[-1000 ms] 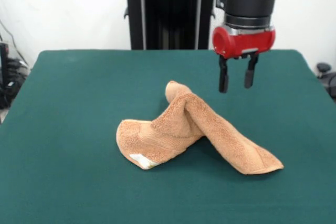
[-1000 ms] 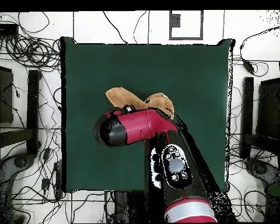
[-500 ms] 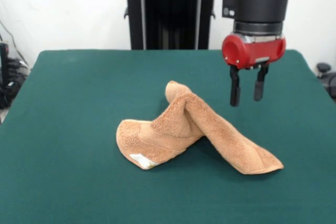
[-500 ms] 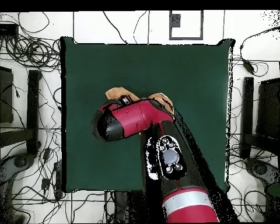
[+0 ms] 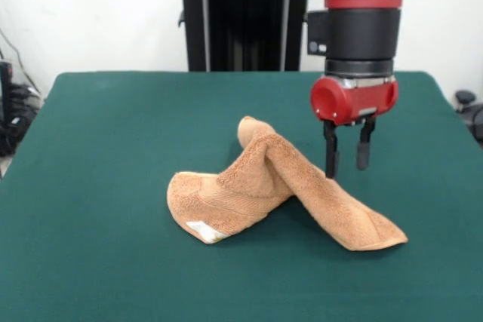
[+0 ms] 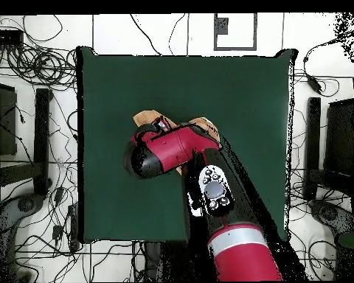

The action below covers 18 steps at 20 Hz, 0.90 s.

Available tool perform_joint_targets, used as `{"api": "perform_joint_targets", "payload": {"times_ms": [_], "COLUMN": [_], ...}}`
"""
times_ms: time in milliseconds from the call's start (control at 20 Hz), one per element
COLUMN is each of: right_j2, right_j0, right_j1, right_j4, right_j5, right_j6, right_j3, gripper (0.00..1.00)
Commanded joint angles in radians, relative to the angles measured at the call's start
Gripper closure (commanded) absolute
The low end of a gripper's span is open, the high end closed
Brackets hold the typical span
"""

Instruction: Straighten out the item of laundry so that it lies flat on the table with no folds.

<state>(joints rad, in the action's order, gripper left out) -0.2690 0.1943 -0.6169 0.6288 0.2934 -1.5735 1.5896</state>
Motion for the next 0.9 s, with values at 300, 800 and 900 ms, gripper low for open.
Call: {"api": "perform_joint_targets", "payload": {"times_ms": [300,800,900], "right_j2": [-0.032,-0.004,-0.01], "right_j0": [-0.037,-0.053,-0.047], "right_j1": [0.075,0.096,0.108], "right_j4": [0.122,0.141,0.144], "right_j5": [-0.113,-0.078,-0.058], "right_j6": [-0.024,-0.028,-0.012], "right_j3": [-0.041,-0.04,-0.036], "gripper": [0.0,0.0,0.0]}}
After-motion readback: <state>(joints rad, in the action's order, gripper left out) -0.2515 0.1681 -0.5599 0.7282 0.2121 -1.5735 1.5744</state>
